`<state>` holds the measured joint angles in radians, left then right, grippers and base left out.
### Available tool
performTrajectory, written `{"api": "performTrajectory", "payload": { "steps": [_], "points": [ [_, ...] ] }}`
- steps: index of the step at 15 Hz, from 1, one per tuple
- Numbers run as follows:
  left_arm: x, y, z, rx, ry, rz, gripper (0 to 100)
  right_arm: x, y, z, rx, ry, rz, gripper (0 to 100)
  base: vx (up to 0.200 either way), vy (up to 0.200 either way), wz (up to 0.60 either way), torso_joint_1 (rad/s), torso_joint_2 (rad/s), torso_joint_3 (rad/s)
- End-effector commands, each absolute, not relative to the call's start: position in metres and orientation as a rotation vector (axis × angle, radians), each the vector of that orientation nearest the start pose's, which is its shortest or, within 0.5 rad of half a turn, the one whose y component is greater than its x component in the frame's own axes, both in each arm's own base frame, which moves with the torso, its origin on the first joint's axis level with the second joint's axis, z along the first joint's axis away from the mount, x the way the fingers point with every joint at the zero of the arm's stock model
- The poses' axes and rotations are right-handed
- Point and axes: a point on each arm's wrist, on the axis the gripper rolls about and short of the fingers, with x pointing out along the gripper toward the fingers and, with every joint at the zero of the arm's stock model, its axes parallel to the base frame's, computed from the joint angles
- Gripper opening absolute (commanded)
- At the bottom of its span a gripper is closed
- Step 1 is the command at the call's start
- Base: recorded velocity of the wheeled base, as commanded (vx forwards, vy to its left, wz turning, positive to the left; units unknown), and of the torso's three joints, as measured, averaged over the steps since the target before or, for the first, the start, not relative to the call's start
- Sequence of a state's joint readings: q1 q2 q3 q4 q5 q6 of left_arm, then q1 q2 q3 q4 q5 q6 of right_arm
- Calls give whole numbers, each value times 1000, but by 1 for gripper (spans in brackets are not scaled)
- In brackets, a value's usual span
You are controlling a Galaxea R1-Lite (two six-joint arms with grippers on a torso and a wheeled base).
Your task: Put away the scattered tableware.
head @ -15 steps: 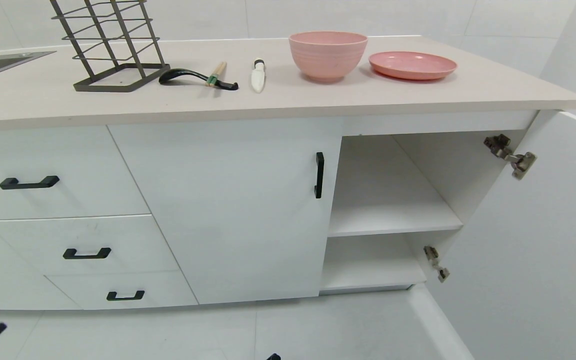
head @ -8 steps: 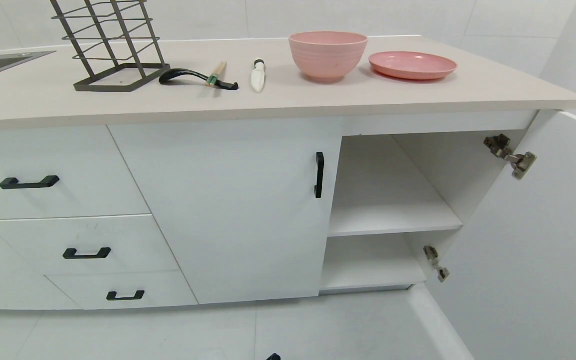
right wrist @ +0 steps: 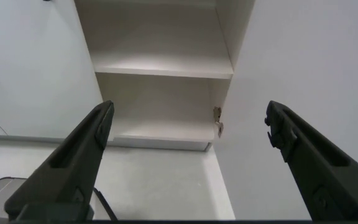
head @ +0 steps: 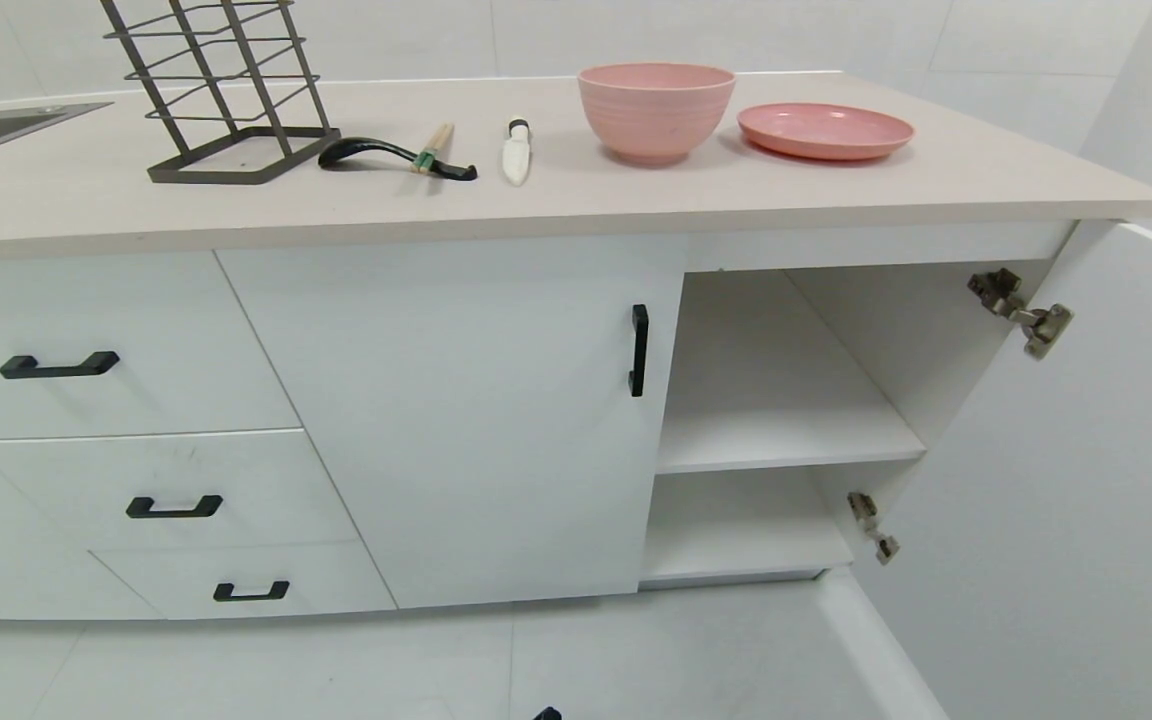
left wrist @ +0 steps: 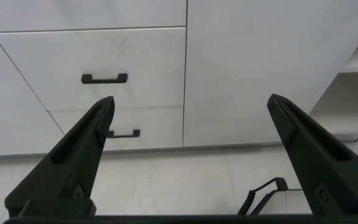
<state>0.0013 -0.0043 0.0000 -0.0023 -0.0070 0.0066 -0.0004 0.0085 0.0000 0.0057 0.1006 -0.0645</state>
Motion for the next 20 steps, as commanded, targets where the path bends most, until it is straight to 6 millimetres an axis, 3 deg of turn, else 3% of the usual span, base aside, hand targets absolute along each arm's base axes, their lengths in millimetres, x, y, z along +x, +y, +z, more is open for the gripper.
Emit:
{"api": "performTrajectory", "payload": {
  "steps": [1, 3, 9, 13, 20],
  "points": [
    [-23, 0, 76, 6, -3, 8, 100, -22, 2, 75, -65, 9, 102, 100, 0, -200, 0, 7, 7, 2],
    [-23, 0, 76, 6, -2, 9, 100, -22, 2, 75, -65, 9, 102, 100, 0, -200, 0, 2, 7, -2],
    [-23, 0, 76, 6, -2, 9, 100, -22, 2, 75, -64, 9, 102, 100, 0, 0, 0, 0, 0, 0],
    [-23, 0, 76, 5, -2, 9, 100, -22, 2, 75, -65, 9, 102, 100, 200, 0, 0, 0, 0, 5],
    [-23, 0, 76, 5, -3, 11, 100, -22, 2, 75, -64, 9, 100, 100, 0, 0, 0, 0, 0, 0]
  ]
}}
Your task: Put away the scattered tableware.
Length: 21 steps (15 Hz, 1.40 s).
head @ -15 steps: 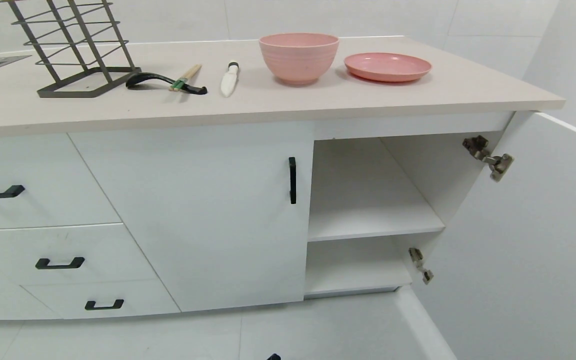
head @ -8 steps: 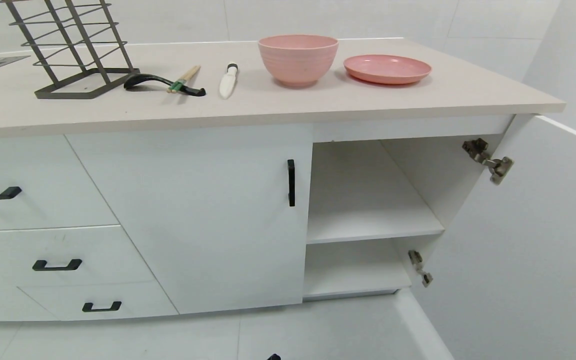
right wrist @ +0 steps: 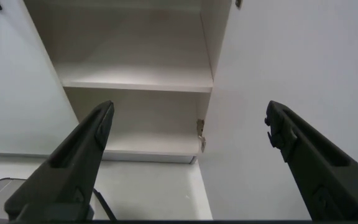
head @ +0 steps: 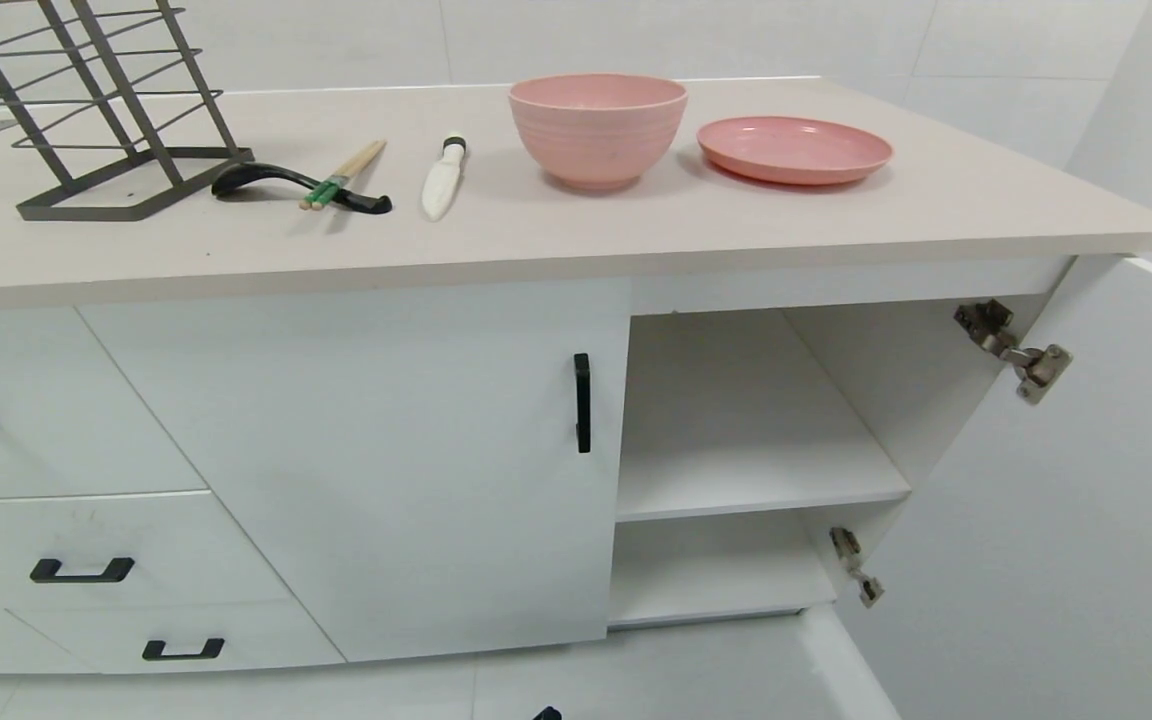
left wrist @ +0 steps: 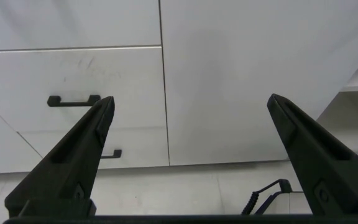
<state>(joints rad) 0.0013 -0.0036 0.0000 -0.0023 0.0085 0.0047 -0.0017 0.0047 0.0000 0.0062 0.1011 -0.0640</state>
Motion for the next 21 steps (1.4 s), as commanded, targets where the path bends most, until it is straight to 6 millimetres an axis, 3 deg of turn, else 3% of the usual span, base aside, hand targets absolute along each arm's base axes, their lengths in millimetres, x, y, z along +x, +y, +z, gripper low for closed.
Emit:
{"api": "performTrajectory", "payload": {
  "steps": [1, 7, 10, 18, 21],
  "points": [
    [-23, 0, 76, 5, -3, 11, 100, -22, 2, 75, -64, 9, 100, 100, 0, 0, -600, -2, 7, 2],
    [-23, 0, 76, 5, -3, 12, 100, -22, 2, 75, -65, 9, 100, 100, 0, 0, 0, 0, 0, 0],
    [-23, 0, 76, 3, -3, 12, 100, -22, 2, 75, -64, 9, 100, 100, 200, 0, 0, -1, 1, 9],
    [-23, 0, 76, 0, -3, 14, 100, -22, 2, 75, -64, 9, 99, 100, 0, 0, 0, 0, 0, 0],
    [-23, 0, 76, 0, -3, 14, 100, -22, 2, 75, -64, 9, 99, 100, 0, 0, 0, 167, -123, -56]
  ]
}}
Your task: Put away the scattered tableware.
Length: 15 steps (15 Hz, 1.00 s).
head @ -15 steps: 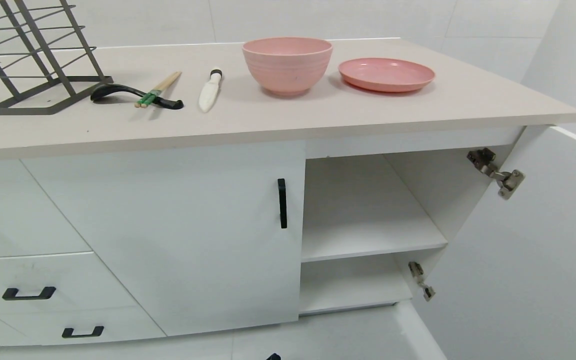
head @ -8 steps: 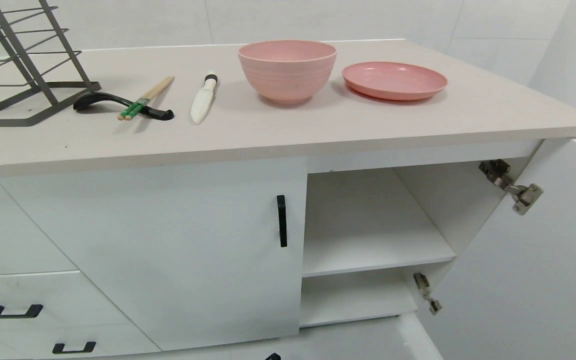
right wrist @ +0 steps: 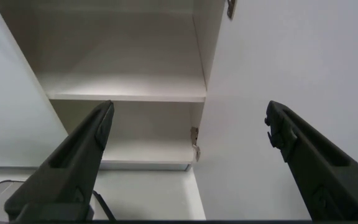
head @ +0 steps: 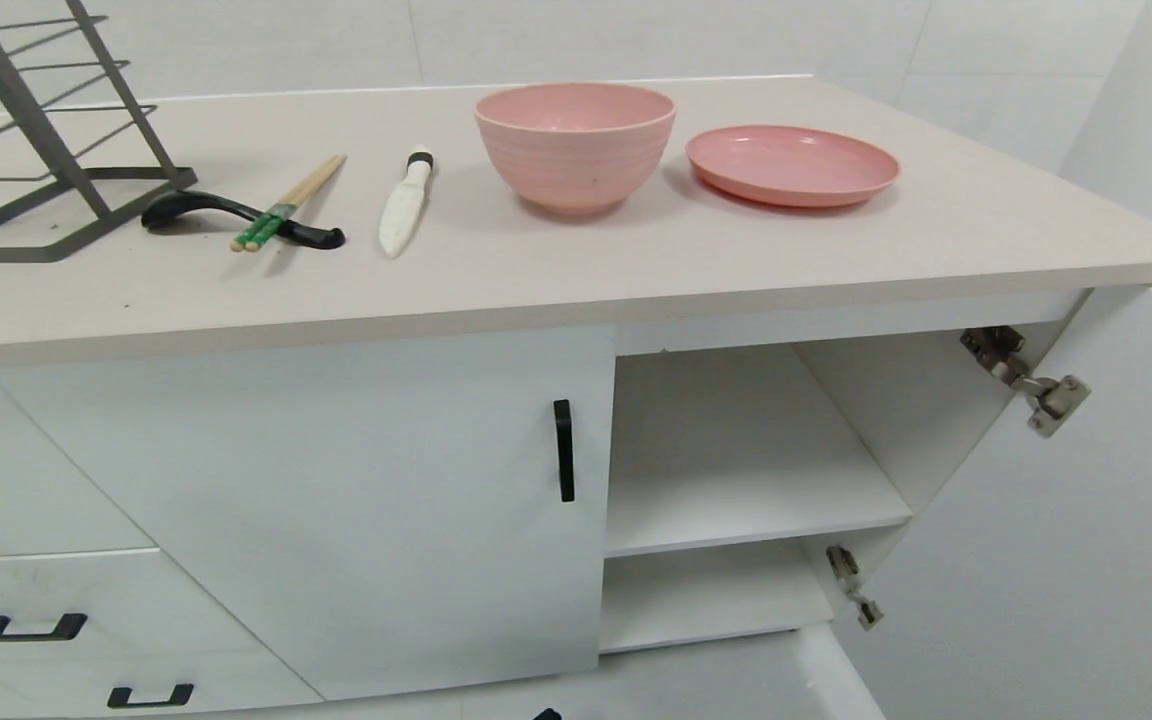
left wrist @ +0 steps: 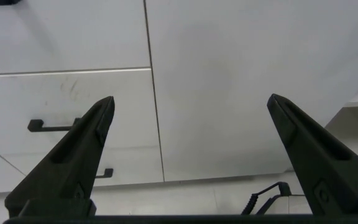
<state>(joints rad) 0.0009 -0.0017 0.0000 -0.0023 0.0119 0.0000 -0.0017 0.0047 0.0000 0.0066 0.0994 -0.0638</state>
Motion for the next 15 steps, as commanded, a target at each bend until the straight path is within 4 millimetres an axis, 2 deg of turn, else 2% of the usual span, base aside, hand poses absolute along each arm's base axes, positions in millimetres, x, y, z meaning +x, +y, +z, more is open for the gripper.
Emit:
{"api": "performTrajectory", "payload": {
  "steps": [1, 3, 10, 13, 15],
  "points": [
    [-23, 0, 76, 0, -3, 14, 100, -22, 2, 75, -64, 9, 99, 100, 0, 0, 0, 242, -36, -115],
    [-23, 0, 76, 0, -3, 14, 100, -22, 2, 75, -64, 9, 100, 100, 0, 0, 0, 259, -229, -200],
    [-23, 0, 76, -3, -3, 14, 100, -22, 2, 75, -64, 9, 99, 100, 0, 0, 0, 217, -572, -202],
    [-23, 0, 76, -2, -3, 14, 100, -22, 2, 75, -64, 9, 99, 100, 0, 0, 0, 105, -484, -222],
    [-23, 0, 76, -2, -3, 14, 100, -22, 2, 75, -64, 9, 99, 100, 0, 0, 0, 337, -496, -224]
  ]
}}
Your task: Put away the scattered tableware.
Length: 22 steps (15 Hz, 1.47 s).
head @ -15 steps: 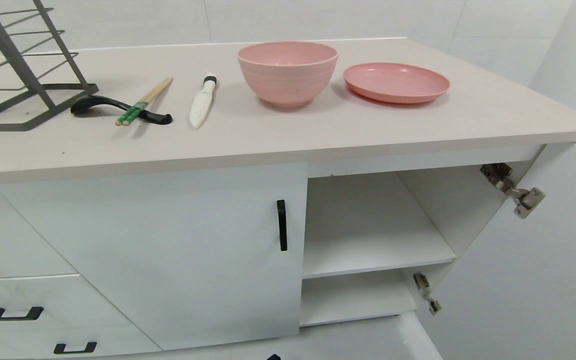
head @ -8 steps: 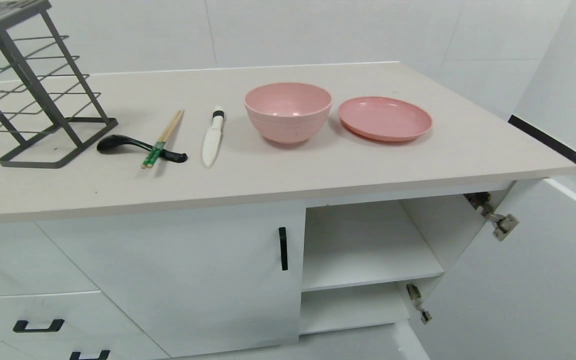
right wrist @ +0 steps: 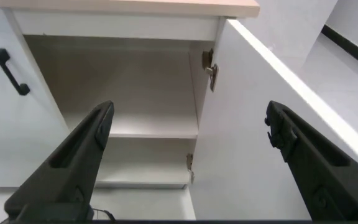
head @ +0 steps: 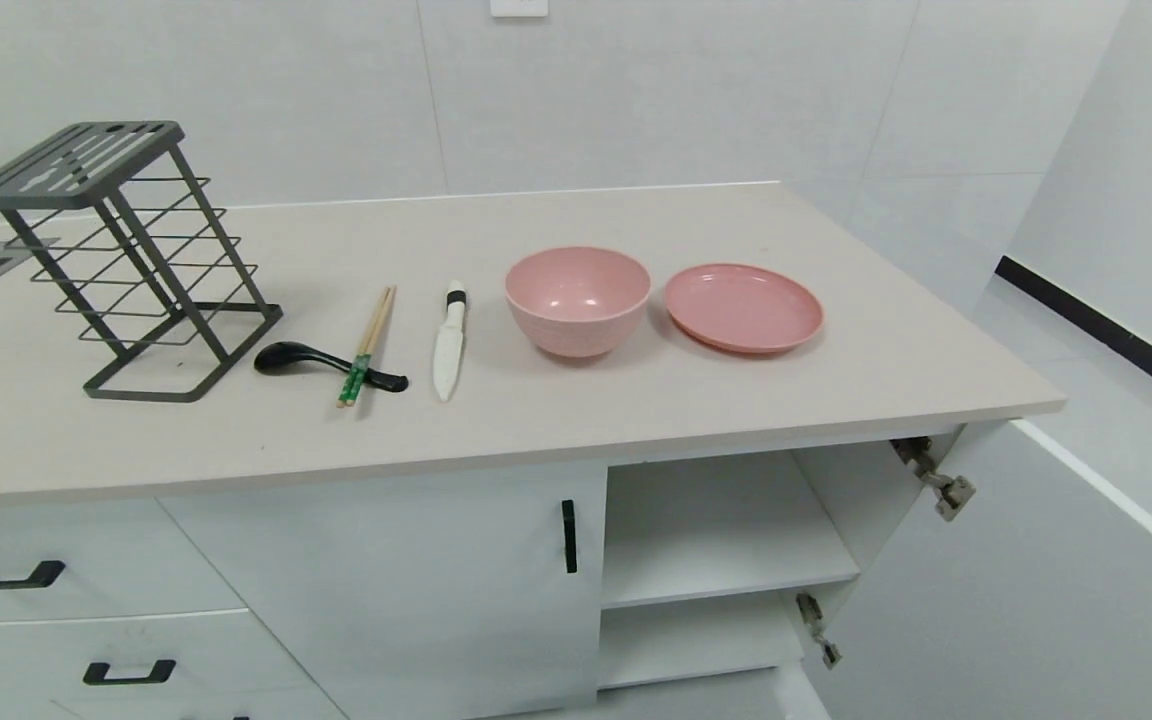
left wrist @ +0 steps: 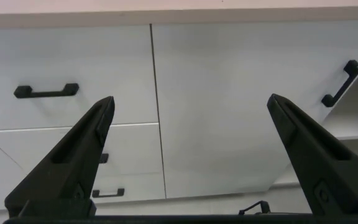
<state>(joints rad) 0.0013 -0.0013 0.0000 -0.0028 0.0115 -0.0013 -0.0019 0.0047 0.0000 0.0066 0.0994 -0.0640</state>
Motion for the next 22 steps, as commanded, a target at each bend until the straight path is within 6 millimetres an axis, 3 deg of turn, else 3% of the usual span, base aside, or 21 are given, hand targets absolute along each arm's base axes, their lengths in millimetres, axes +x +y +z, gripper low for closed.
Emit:
{"api": "performTrajectory", "payload": {
  "steps": [1, 18, 22],
  "points": [
    [-23, 0, 76, -2, -3, 14, 100, -22, 2, 75, -64, 9, 99, 100, 0, 0, 0, 413, -471, -246],
    [-23, 0, 76, -2, -3, 14, 100, -22, 2, 75, -65, 9, 102, 100, 0, 0, 0, 291, -540, -261],
    [-23, 0, 76, -2, -3, 14, 100, -22, 2, 75, -65, 9, 102, 100, 50, 0, 0, 28, -63, -30]
  ]
}}
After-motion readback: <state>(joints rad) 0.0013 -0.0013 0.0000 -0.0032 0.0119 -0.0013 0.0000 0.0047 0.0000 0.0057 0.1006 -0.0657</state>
